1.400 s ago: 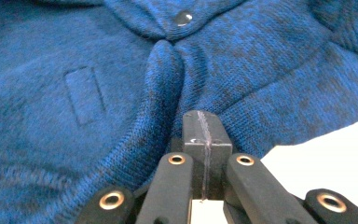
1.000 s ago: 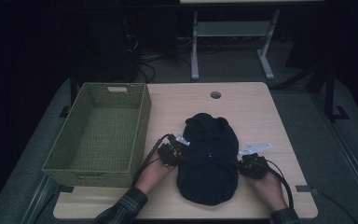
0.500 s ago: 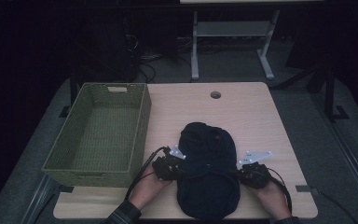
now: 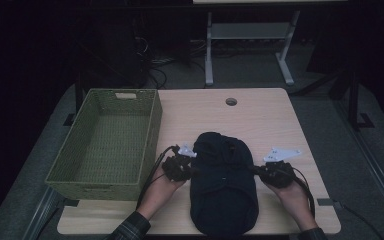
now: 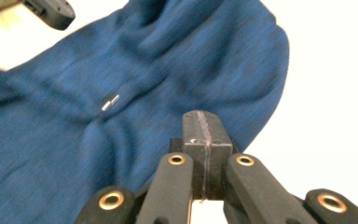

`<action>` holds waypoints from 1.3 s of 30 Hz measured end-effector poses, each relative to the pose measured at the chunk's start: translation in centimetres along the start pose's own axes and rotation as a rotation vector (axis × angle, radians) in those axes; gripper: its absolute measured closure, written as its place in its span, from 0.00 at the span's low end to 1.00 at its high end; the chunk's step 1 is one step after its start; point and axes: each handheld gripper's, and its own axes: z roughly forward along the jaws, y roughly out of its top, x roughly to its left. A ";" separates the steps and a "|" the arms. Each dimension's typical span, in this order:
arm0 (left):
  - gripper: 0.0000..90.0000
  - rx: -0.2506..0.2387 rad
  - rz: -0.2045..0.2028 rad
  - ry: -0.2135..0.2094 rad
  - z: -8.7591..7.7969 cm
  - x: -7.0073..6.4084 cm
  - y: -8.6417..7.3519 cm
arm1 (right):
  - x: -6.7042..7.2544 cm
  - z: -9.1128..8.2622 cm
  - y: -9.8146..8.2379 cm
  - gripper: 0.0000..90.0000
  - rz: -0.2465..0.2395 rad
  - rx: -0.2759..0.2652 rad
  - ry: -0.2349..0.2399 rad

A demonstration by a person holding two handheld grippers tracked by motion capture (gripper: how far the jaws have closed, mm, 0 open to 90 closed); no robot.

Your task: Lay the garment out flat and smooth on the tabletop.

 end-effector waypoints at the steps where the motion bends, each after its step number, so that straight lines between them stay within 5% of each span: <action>1: 1.00 -0.011 -0.001 0.020 0.0 0.3 0.4 | -0.4 0.2 0.4 1.00 0.011 -0.015 -0.003; 3: 1.00 -0.019 -0.009 0.067 0.2 1.2 1.3 | -1.2 0.5 1.2 1.00 0.021 -0.041 -0.006; 10: 1.00 -0.019 -0.022 0.119 1.6 3.3 2.5 | -3.1 2.5 3.0 1.00 0.052 -0.061 -0.029; 14: 1.00 0.002 -0.039 0.117 3.2 4.2 2.5 | -3.9 4.8 2.6 1.00 0.060 -0.006 -0.039; 21: 1.00 0.046 -0.013 0.120 4.5 3.9 2.8 | -3.7 6.4 1.9 1.00 0.051 0.086 -0.038; 28: 1.00 0.092 0.018 0.136 4.0 3.1 2.3 | -2.6 5.2 1.4 1.00 -0.027 0.147 -0.081; 33: 1.00 0.104 0.030 0.109 3.7 2.2 1.9 | -1.8 4.7 1.0 1.00 -0.067 0.152 -0.126; 39: 1.00 0.106 0.016 0.082 3.5 2.2 1.7 | -1.6 4.8 1.1 1.00 -0.078 0.151 -0.097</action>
